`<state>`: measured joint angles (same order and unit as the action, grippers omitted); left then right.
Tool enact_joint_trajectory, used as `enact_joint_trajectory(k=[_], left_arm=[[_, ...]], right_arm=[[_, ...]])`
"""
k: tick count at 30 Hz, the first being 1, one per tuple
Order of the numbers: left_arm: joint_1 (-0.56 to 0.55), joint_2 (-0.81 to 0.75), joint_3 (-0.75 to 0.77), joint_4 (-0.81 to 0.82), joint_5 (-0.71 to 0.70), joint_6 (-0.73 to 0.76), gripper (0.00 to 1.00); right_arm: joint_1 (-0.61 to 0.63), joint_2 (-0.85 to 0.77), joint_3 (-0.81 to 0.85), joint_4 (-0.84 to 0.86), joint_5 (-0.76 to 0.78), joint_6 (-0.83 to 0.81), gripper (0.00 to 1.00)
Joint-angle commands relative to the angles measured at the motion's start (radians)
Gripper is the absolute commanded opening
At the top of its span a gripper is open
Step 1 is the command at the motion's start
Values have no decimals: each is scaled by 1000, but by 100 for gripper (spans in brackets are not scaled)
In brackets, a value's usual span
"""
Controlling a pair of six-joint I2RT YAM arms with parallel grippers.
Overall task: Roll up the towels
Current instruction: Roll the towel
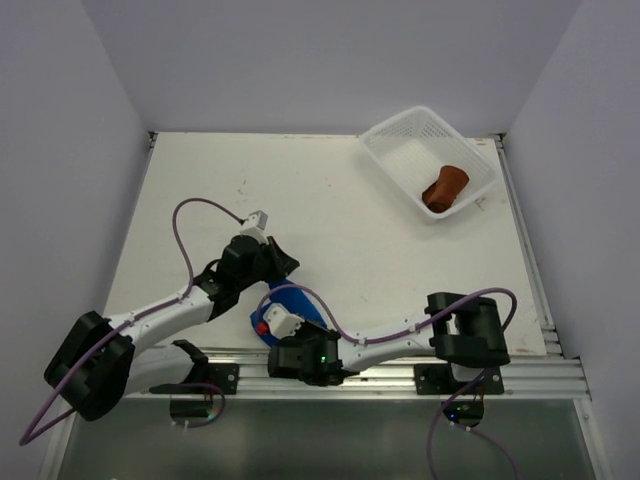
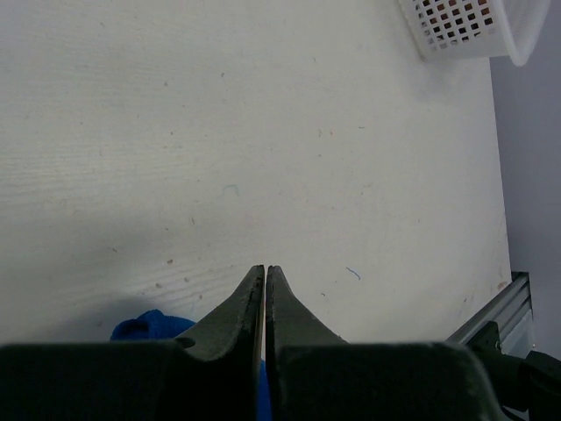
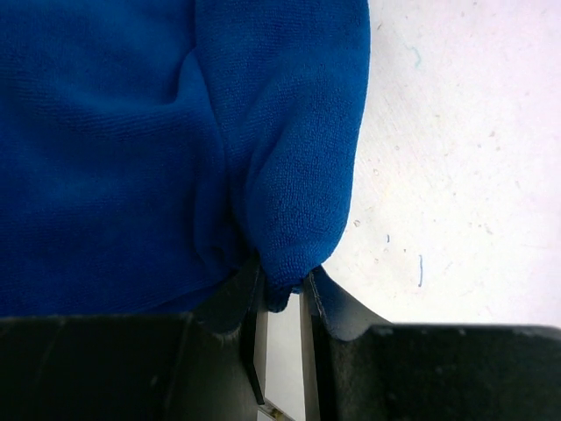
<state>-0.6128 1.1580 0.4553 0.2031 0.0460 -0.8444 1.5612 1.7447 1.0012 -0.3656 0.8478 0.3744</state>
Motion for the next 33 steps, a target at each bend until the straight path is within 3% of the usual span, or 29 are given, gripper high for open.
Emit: enact_joint_trajectory(k=[1, 15, 24, 33], left_arm=[[8, -30, 28, -37, -15, 19, 7], [5, -56, -85, 81, 138, -62, 2], [-18, -165, -144, 39, 109, -90, 2], [-139, -155, -225, 82, 48, -168, 1]], right_arm=[[51, 76, 80, -99, 98, -19, 0], [155, 242, 188, -183, 198, -94, 0], [191, 309, 257, -223, 214, -106, 0], [201, 352, 307, -262, 209, -112, 0]])
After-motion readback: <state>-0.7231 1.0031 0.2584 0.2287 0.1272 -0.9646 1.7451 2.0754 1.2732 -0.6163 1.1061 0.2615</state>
